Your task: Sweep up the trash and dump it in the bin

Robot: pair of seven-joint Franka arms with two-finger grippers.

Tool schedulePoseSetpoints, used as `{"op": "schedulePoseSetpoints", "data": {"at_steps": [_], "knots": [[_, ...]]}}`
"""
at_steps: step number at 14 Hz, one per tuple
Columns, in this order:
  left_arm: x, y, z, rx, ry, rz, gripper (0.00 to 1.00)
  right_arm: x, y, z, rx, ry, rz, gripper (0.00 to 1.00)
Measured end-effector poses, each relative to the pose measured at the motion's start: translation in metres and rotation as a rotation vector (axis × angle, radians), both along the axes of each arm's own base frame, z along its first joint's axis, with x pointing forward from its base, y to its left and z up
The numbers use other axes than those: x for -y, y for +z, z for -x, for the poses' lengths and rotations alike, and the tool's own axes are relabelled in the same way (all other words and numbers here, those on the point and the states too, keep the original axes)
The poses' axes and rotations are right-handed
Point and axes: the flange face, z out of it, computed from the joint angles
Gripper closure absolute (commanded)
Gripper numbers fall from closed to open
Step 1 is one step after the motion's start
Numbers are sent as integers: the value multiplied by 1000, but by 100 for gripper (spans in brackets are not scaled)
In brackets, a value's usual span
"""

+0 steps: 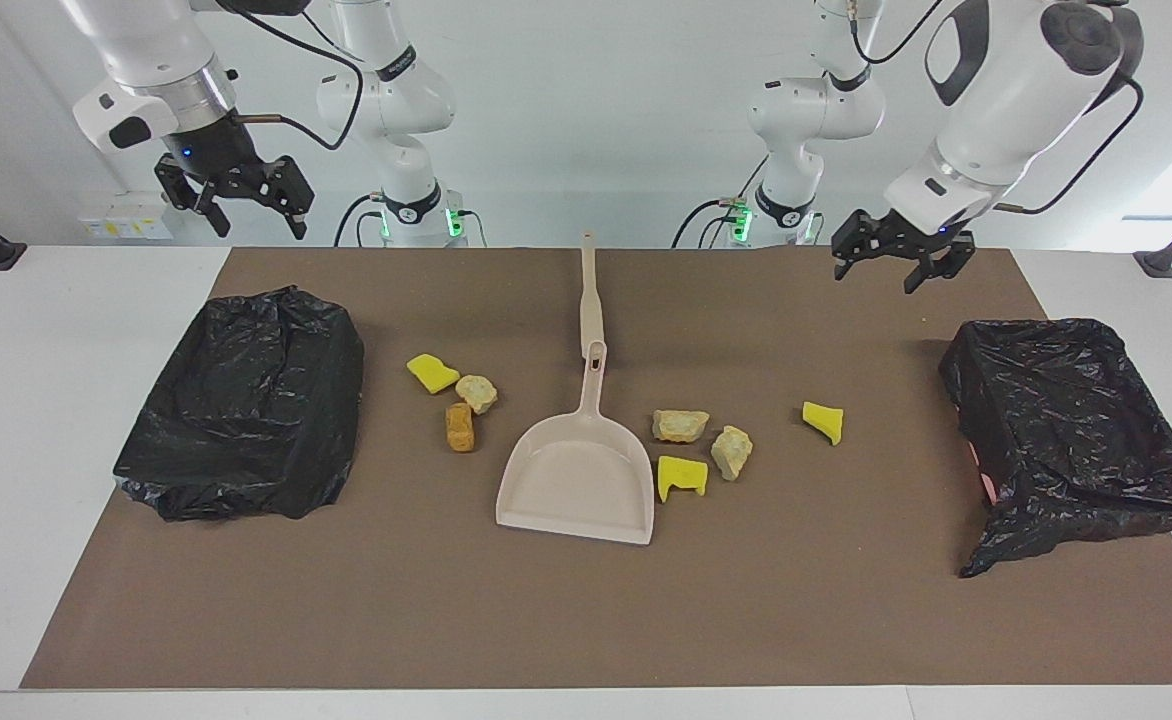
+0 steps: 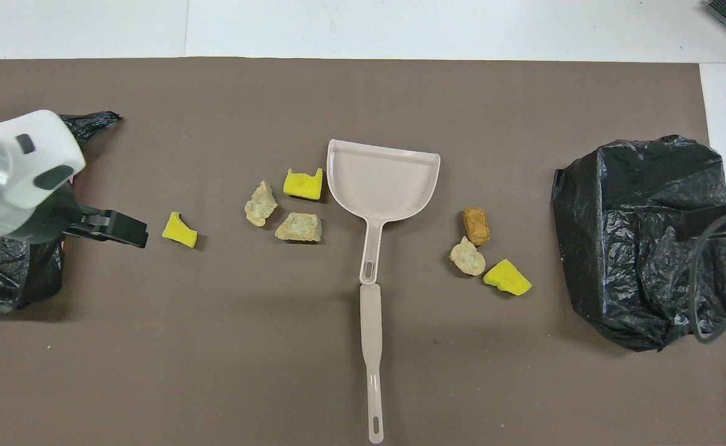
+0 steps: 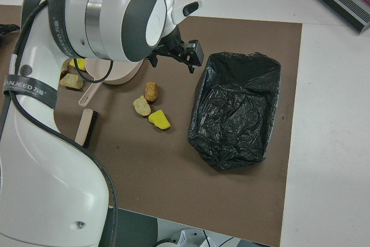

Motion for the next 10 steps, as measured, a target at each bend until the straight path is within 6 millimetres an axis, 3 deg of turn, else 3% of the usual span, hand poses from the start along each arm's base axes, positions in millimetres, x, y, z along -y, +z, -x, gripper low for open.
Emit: {"op": "schedulePoseSetpoints", "data": {"at_steps": [3,7,10], "knots": [[68,-25,22,7,-20,-8,0,0,0,0,0,-1,0,0],[154,-63,69,14,-107,-15,0,2,-1,0,-1,-4,0,0],[206,-84,109,10,-166,-24,0,2,-1,0,-1,-5,0,0]]}}
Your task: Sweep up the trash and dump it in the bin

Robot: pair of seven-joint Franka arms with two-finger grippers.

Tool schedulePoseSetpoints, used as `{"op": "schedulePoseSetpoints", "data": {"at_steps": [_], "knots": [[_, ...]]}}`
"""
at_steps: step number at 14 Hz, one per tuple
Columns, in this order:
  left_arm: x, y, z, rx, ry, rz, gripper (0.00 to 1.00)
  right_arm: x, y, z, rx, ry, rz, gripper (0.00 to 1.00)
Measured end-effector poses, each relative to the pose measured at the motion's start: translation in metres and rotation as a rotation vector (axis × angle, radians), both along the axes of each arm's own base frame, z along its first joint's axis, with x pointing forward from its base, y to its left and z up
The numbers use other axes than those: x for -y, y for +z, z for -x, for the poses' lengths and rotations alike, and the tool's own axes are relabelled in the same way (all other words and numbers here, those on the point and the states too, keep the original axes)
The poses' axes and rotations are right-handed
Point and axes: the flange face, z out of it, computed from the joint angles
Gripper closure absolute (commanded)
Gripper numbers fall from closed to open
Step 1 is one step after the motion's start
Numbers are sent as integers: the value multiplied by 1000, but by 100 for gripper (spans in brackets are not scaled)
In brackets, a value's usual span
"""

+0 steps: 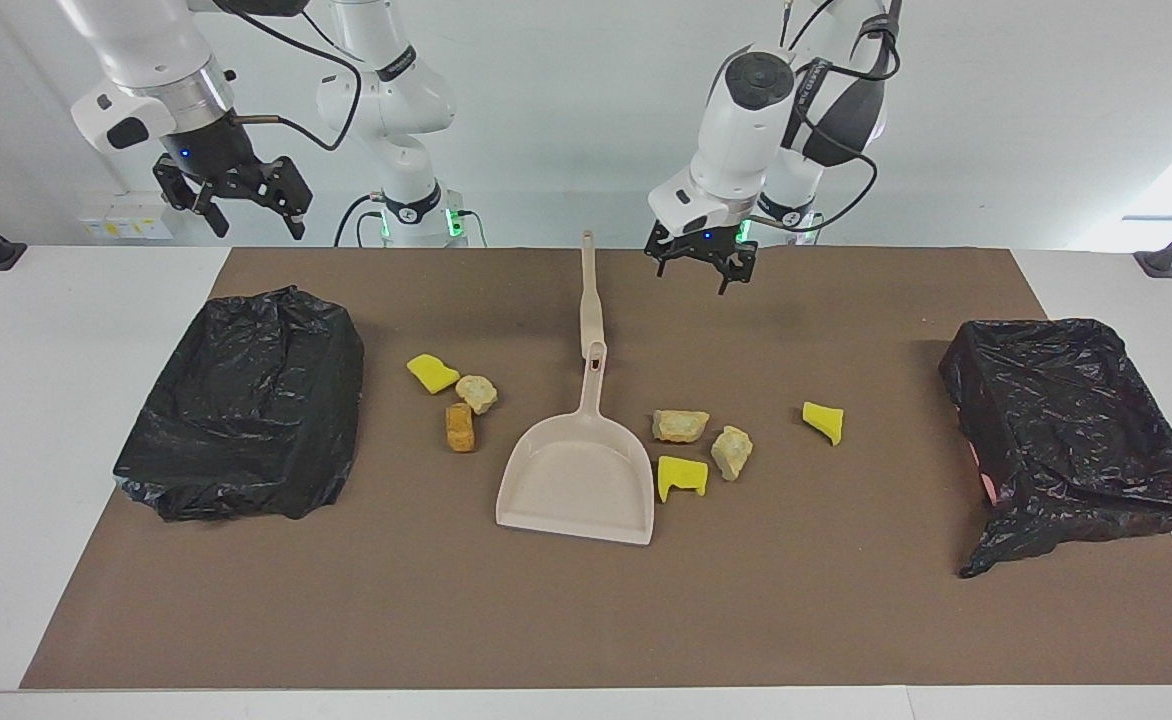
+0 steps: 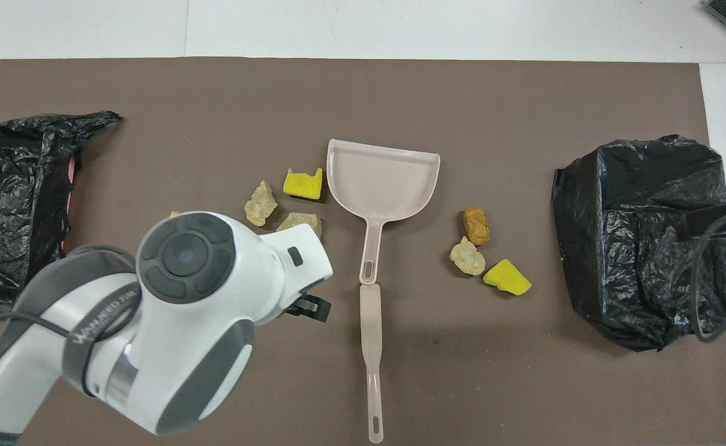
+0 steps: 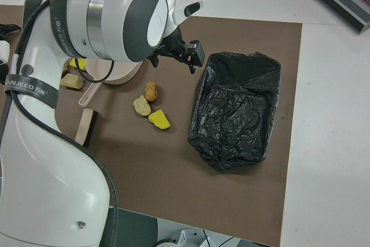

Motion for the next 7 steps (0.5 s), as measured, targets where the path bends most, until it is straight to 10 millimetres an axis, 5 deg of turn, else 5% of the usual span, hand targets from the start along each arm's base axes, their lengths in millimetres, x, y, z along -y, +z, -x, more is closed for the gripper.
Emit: {"op": "schedulePoseSetpoints", "data": {"at_steps": [2,7], "knots": [[33,-16,29,-9,-7,-16,0,0,0,0,0,0,0,0],[102,-96,114,-11,87,-56,0,0,0,0,0,0,0,0]]}}
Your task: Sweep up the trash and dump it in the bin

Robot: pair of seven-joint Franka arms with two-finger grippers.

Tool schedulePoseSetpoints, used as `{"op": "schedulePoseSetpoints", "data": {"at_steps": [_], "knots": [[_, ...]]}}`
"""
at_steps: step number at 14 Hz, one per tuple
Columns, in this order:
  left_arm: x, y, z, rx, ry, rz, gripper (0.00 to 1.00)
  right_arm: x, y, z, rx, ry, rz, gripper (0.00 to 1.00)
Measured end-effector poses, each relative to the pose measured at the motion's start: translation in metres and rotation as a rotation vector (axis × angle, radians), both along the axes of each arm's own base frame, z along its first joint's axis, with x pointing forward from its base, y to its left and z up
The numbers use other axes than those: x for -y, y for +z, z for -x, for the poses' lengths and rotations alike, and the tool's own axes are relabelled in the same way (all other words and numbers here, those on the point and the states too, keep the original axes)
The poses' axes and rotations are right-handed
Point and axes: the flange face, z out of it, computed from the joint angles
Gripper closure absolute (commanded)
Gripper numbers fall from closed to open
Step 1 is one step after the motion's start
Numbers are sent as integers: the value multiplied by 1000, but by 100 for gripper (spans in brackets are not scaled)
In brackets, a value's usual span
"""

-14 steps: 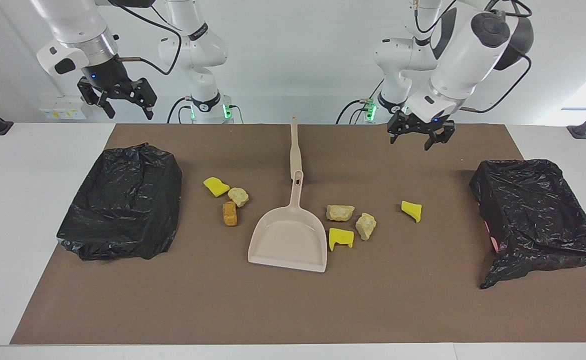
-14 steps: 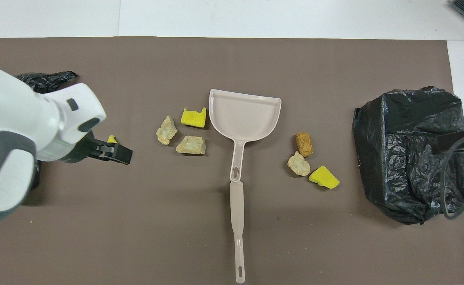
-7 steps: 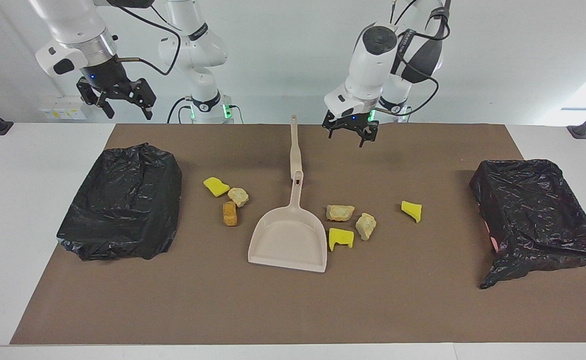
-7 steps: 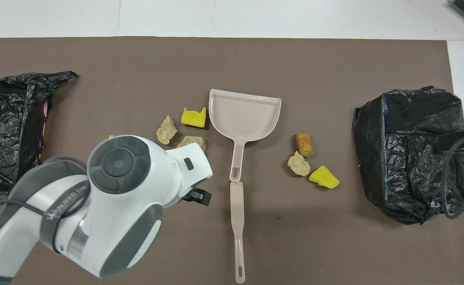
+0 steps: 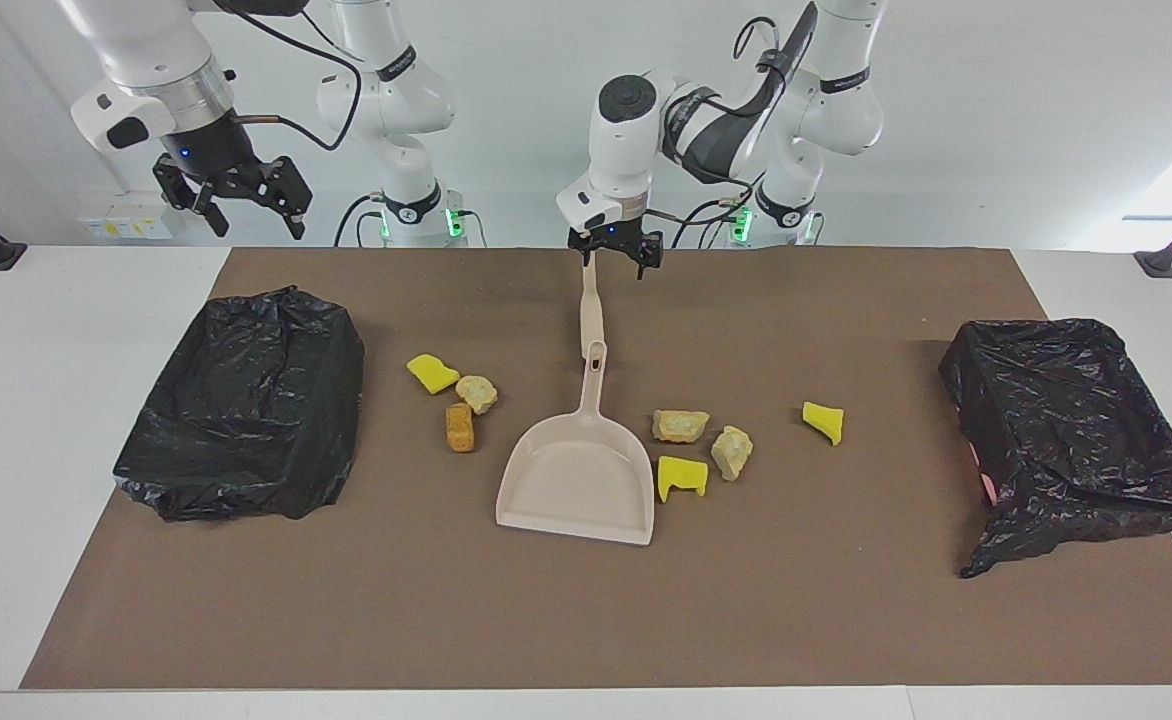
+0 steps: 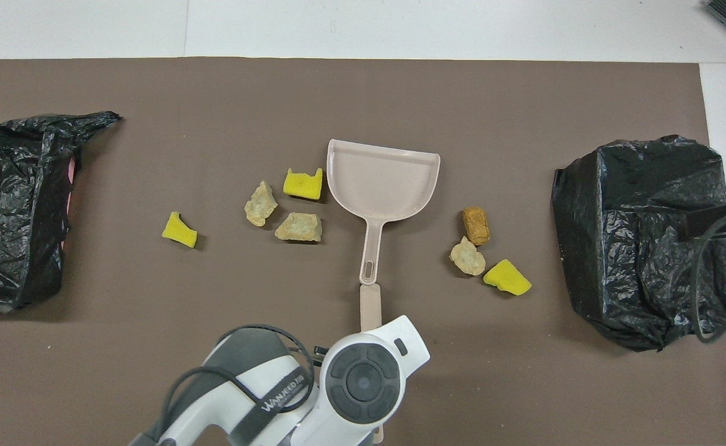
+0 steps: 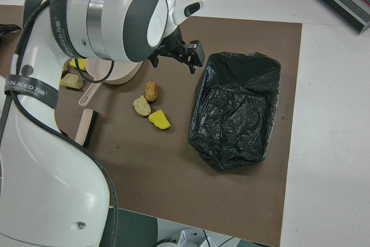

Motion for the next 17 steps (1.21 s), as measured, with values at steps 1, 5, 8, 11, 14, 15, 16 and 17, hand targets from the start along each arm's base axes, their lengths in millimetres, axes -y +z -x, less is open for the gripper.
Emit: {"op": "schedulePoseSetpoints", "data": {"at_steps": [1,5,8,11,14,15,16,17], "knots": [[8,-11,16,-1,9,-9,0,0,0,0,0,0,0,0],[21,-32,46,17,72,-6,0,0,0,0,0,0,0,0],[22,-47,44,58,128,-17,0,0,0,0,0,0,0,0],[18,-55,45,71,120,-34,0,2,0,0,0,-3,0,0],[16,-62,51,68,121,-47,55,-4,0,0,-1,8,0,0],[16,-62,53,68,133,-48,56,-6,-1,0,-2,12,1,0],[16,-62,53,69,146,-49,56,-7,-1,0,-3,14,1,0],[16,-62,53,70,154,-48,56,-7,-2,0,-4,13,1,0]]}}
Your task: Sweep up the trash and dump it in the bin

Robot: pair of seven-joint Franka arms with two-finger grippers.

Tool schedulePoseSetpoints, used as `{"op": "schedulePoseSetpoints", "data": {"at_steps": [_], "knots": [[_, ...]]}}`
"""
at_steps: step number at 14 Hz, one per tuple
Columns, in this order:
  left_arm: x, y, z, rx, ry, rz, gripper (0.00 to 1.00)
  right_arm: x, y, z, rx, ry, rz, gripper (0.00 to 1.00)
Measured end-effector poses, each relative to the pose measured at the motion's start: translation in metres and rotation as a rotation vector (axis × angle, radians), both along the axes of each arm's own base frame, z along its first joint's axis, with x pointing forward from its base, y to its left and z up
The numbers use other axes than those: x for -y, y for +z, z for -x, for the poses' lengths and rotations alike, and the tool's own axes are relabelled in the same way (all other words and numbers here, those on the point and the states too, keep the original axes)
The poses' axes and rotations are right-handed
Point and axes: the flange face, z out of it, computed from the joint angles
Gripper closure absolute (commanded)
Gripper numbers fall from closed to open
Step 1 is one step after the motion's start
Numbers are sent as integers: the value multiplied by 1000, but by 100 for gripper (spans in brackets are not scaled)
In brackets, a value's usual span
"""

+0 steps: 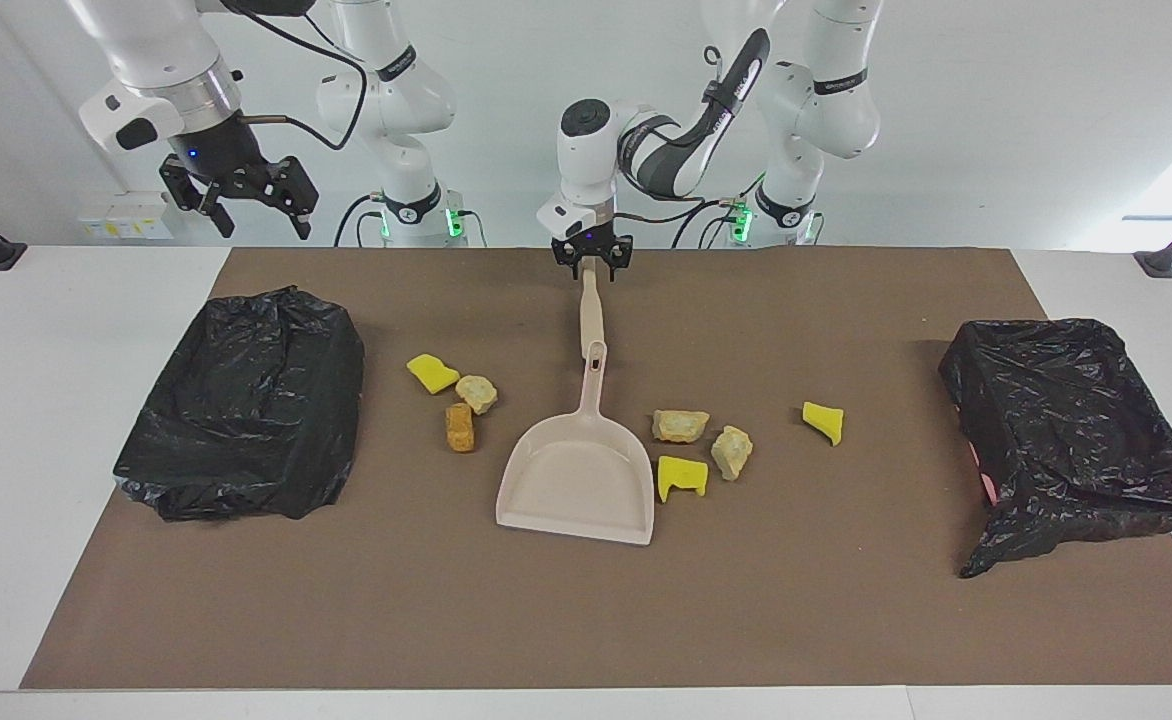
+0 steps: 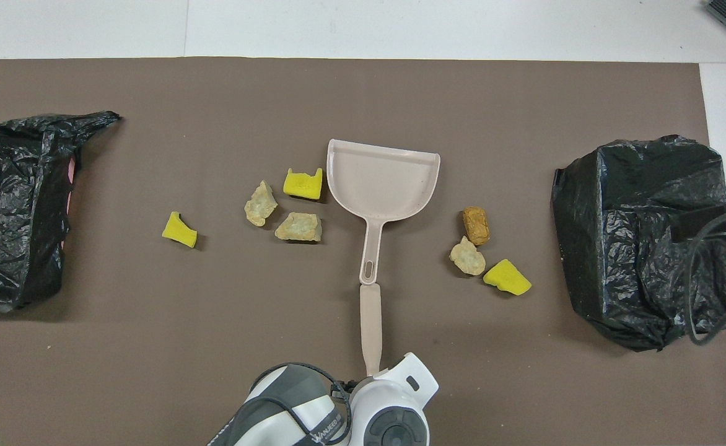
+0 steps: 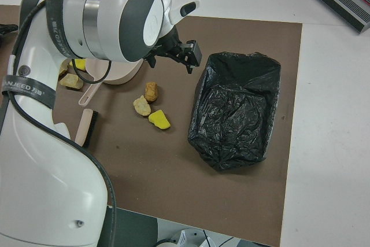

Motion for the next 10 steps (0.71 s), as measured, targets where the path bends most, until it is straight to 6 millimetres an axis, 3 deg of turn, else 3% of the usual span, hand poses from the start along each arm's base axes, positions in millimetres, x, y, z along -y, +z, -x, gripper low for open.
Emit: {"op": "schedulePoseSetpoints", "data": {"at_steps": [2,3,4,5,10], "knots": [[0,1,0,2,6,2,56,1,-1,0,-2,-1,0,0],[0,2,0,2,7,3,61,1,-1,0,-3,-1,0,0],[0,2,0,3,8,3,93,1,-1,0,-3,-1,0,0],[0,3,0,4,8,4,100,0,-2,0,-4,-1,0,0],[-7,5,-6,-10,25,-23,100,-1,-5,1,-11,1,0,0]]}}
